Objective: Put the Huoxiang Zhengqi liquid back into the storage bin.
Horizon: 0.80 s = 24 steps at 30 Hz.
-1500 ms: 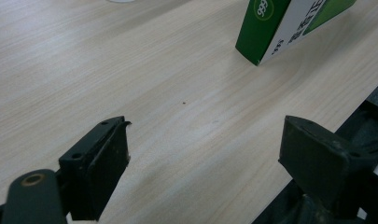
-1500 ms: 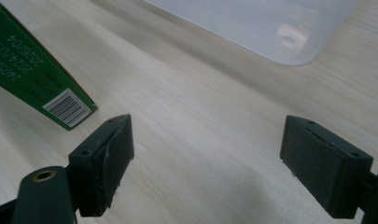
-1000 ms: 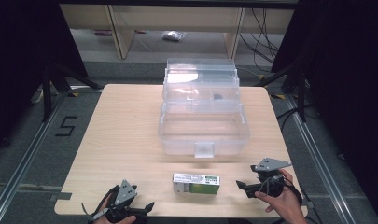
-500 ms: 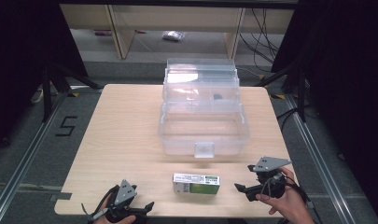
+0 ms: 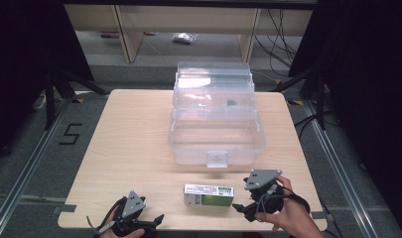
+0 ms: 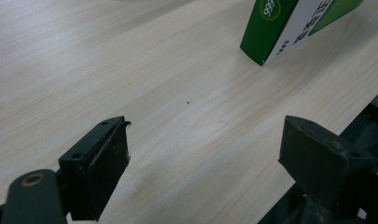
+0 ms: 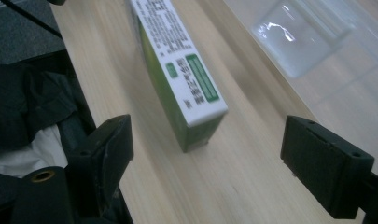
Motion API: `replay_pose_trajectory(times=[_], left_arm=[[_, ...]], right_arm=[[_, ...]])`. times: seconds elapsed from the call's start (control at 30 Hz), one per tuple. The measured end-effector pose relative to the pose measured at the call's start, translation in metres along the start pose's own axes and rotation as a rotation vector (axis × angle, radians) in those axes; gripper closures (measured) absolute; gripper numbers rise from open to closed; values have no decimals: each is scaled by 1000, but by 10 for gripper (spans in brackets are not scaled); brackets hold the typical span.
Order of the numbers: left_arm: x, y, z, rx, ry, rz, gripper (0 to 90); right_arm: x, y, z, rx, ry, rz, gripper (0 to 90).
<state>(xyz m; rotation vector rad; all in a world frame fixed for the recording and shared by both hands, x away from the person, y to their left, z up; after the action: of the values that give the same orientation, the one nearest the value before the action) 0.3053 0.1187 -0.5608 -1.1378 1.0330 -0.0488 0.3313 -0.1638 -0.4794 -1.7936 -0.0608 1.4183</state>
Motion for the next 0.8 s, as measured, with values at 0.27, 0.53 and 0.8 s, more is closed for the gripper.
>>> replay_pose_trajectory(times=[0.27,0.53,0.8], left_arm=[[0,0,0,4,-3,-1,150],[0,0,1,5,-4,5,150],[0,0,0,4,2,4,150]], right_arm=[[17,-22,15,-88,-22,68,181],[32,-32,21,-130,-46,113,188],[41,-39,27,-154,-65,161,188]])
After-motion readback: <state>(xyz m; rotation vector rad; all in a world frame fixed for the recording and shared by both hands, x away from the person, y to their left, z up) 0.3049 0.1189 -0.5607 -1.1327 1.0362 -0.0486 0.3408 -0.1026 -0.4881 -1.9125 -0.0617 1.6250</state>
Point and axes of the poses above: each handheld gripper's, and its own axes: x roughly forward along the jaws, y roughly out of its underside, z roughly to its left, the point moved 9 cm from there along x, roughly forward along the jaws, and after that the axes turned 7 degrees about x, right-handed, at the moved point
